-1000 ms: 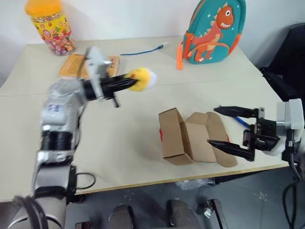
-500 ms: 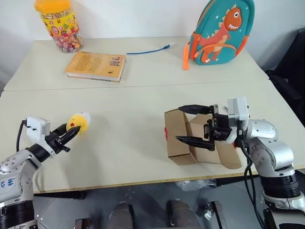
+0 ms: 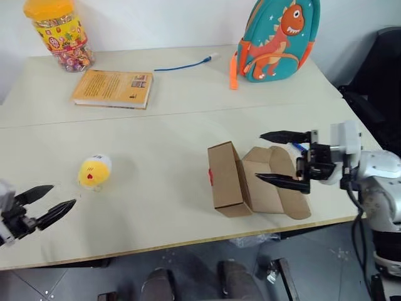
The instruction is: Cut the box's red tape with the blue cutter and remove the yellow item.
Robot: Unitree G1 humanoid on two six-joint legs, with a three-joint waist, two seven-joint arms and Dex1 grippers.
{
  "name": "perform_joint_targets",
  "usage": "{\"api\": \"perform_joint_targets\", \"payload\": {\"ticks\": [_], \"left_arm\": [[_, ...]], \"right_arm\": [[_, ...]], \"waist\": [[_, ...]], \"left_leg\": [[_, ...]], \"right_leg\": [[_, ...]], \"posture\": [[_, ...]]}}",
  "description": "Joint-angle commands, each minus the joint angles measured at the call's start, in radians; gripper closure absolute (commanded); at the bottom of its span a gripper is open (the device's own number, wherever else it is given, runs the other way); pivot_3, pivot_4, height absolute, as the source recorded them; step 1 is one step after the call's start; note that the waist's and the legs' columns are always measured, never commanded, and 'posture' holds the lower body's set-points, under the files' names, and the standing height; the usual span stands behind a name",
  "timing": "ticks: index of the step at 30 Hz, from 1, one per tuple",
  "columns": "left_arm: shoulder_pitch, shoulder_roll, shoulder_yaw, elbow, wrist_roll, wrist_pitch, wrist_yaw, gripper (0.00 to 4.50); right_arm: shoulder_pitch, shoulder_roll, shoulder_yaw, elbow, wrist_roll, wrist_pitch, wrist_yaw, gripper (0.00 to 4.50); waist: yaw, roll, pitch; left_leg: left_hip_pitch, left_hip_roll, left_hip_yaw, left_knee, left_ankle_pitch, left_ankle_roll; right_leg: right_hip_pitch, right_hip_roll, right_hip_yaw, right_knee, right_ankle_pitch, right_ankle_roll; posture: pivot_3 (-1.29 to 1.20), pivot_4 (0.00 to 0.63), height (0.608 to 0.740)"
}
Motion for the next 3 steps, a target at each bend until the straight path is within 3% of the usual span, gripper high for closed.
{"api": "perform_joint_targets", "payload": {"ticks": [1,3], "left_arm": [[0.057,-0.047,0.051,-0.109,-0.018,-0.033,0.015,0.39],[0.074,-0.079,0.057,-0.130,-0.022,-0.034,0.041,0.39]], "right_arm": [[0.056,-0.037,-0.061,-0.010,-0.022,-0.043,0.015,0.00],[0.076,-0.039,-0.071,-0.010,-0.033,-0.057,0.003,0.00]], "waist": [[0.001,0.000,0.000],[-0.001,0.000,0.000]], "left_leg": [[0.000,0.000,0.000,0.000,0.000,0.000],[0.000,-0.001,0.000,0.000,0.000,0.001]], "right_leg": [[0.001,0.000,0.000,-0.001,0.000,0.000],[0.001,-0.001,0.001,-0.002,0.001,0.000]], "posture": [[0.00,0.150,0.740],[0.00,0.150,0.740]]}}
